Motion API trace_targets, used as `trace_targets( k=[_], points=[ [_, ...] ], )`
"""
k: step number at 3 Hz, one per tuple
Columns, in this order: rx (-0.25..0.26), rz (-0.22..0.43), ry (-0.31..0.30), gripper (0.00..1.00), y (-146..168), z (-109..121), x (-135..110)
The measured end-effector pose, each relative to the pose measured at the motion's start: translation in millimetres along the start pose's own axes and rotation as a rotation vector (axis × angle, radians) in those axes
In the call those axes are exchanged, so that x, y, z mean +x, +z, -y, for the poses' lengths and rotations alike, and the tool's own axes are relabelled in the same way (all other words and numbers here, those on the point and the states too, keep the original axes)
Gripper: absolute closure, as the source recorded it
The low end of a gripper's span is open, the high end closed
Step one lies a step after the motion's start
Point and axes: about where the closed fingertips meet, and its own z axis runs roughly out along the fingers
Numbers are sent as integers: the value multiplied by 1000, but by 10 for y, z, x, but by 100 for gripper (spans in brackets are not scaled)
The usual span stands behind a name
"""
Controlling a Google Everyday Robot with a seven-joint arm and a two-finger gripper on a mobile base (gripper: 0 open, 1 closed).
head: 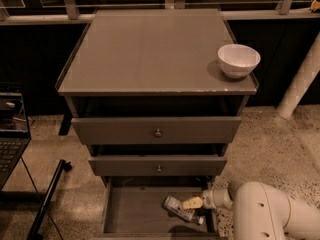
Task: Place blue plastic bottle into bottom drawer
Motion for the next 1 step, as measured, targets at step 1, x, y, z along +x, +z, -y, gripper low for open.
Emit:
trace_targets(
  k=[1],
  points=[
    [0, -6, -37, 0, -31, -151, -41]
  ],
)
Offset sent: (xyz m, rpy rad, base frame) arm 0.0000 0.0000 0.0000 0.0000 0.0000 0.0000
